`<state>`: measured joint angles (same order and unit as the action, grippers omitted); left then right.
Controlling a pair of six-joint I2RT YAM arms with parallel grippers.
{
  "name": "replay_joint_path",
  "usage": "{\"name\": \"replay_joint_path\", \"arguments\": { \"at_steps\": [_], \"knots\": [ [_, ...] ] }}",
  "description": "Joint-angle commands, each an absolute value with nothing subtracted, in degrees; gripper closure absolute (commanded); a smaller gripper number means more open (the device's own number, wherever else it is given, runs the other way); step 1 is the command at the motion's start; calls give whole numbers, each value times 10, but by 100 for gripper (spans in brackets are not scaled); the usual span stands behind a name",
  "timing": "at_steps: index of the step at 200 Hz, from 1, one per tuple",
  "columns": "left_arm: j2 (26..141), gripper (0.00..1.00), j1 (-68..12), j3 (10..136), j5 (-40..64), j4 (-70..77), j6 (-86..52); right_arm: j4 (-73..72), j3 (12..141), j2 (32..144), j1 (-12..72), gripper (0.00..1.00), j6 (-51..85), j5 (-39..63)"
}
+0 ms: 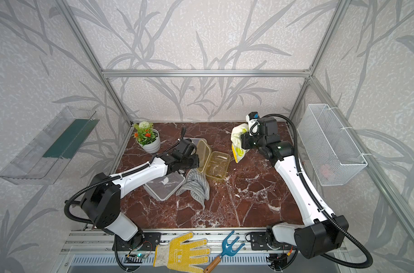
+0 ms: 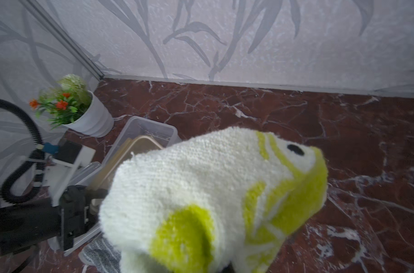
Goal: Wipe the insides of the lunch boxes
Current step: Place the cleaning item at the center of the board.
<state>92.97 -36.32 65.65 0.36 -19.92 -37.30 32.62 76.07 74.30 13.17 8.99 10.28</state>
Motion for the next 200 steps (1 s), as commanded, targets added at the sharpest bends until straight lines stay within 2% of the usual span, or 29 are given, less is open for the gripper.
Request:
{"name": "replay_joint_path", "arguments": {
  "at_steps": [1,67,120,142,155,186,200],
  "knots": [
    [920,92,-364,669,-6,-205,-387,348,716,752,93,100,103,70],
    [918,89,-365,665,0,-196,-390,279,617,800,33,100,124,84],
    [920,87,-365,668,2,-200,-388,263,614,916,24,100,125,132],
    [917,82,-365,668,-1,-203,-389,263,620,958,24,100,125,151],
    [916,77,-365,668,-3,-203,-389,272,628,983,24,93,123,153],
    [916,58,-364,668,-7,-205,-390,283,642,1039,24,81,116,146],
    [914,50,-365,667,-8,-205,-389,291,650,1056,24,70,114,143]
  ]
}}
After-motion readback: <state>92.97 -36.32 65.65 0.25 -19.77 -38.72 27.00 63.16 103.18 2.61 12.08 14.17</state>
